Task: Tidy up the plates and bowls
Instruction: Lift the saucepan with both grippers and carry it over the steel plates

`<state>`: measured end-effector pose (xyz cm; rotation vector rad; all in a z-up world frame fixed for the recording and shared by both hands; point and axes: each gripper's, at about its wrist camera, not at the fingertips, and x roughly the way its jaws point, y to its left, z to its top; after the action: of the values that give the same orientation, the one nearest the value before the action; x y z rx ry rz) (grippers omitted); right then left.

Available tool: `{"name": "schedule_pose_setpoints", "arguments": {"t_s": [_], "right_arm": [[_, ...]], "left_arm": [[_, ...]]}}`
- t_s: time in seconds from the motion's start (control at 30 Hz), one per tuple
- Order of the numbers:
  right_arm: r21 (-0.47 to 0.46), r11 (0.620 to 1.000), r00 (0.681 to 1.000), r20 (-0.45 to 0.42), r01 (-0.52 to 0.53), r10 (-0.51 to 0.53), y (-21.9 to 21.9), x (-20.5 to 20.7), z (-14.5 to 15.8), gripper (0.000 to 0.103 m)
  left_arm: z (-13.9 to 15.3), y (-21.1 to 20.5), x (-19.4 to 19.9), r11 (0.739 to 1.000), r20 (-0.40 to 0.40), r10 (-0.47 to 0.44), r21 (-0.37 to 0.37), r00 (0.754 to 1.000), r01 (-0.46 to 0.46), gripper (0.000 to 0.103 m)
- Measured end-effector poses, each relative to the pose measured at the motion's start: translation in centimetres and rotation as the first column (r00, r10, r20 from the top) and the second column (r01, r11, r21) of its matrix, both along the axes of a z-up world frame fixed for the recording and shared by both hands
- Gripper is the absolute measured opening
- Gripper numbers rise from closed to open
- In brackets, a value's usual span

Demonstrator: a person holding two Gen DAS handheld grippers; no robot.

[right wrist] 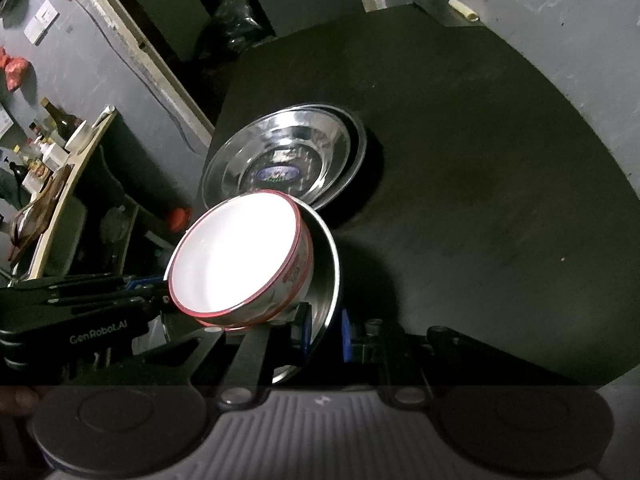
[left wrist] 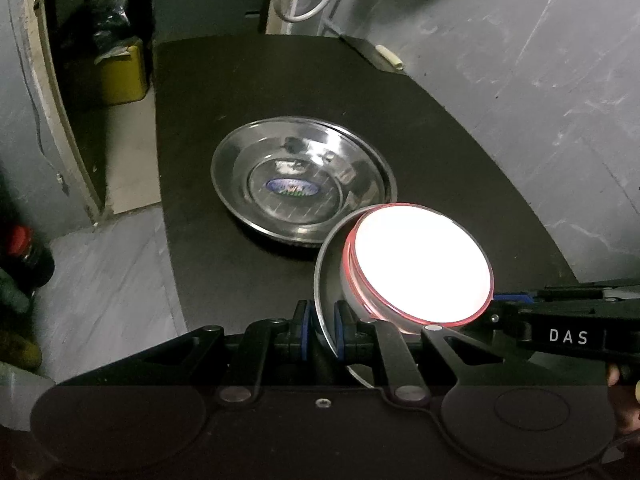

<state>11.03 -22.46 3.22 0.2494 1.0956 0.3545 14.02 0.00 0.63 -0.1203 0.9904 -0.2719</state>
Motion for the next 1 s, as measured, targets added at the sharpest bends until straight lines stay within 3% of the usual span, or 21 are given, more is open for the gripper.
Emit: {"name": "schedule_pose_setpoints", "arguments": {"t_s": [0.63, 1.0], "right_arm": [[-0.028, 1.000, 0.999, 0.036, 0.005, -0.004, -2.2, 2.0, 2.0, 0.017], [-0.045, 0.999, 0.998, 0.051, -0.022, 0.025, -3.6, 4.9, 3.0, 0.017]], "left_arm": [[1.8, -2.0, 2.7, 0.999, 0.076, 0.000, -0.046, 0.997, 0.003, 0.012], [2.5, -3.3, 5.2, 0.996, 0.098, 0.046, -0.077, 0.994, -0.038, 0.012]]}}
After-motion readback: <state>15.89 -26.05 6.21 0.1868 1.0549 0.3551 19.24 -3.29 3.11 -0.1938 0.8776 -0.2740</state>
